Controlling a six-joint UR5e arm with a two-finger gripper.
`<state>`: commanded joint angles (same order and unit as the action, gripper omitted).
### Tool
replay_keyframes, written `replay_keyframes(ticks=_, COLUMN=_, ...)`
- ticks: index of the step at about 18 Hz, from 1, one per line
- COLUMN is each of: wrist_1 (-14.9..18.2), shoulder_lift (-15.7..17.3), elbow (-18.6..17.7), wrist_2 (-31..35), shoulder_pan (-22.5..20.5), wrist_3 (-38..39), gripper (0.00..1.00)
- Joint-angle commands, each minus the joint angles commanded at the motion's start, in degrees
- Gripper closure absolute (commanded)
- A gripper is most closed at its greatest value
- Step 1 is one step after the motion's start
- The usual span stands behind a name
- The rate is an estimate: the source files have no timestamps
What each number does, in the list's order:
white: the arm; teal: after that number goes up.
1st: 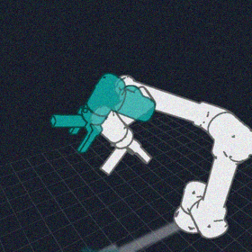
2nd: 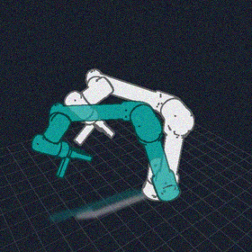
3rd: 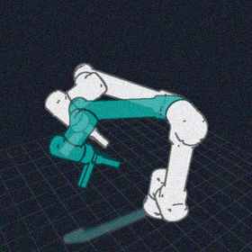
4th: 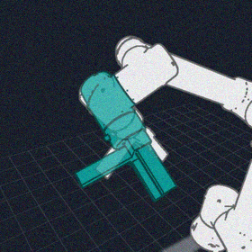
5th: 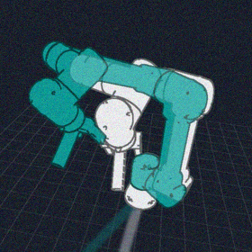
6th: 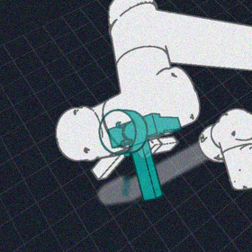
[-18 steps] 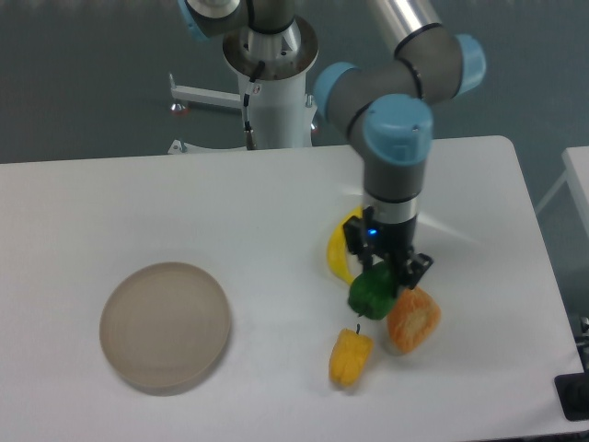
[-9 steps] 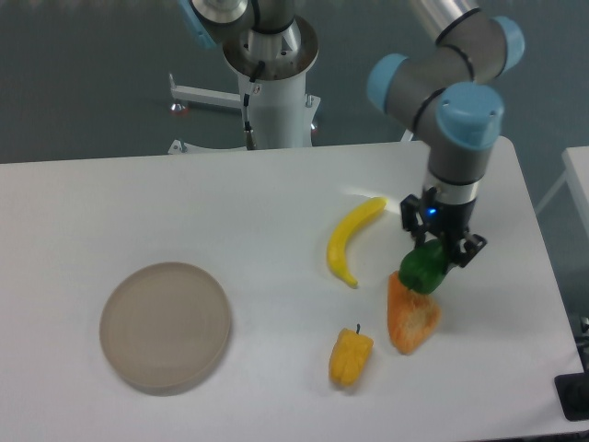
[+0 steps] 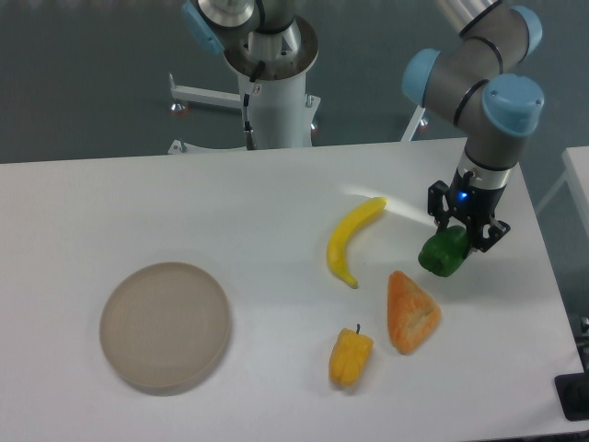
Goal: Place the green pepper on the table
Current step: 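Lower the green pepper onto the table beside the orange wedge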
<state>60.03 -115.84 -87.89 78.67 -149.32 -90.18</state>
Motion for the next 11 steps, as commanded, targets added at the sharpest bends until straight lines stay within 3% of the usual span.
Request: replay_keyframes(ticks=11, wrist_1=-2.99, shoulder_lift=-1.41, elbow=-2.82, wrist_2=-2.90, shoulder_pan=-1.06, wrist_3=-4.83, gripper=0.70)
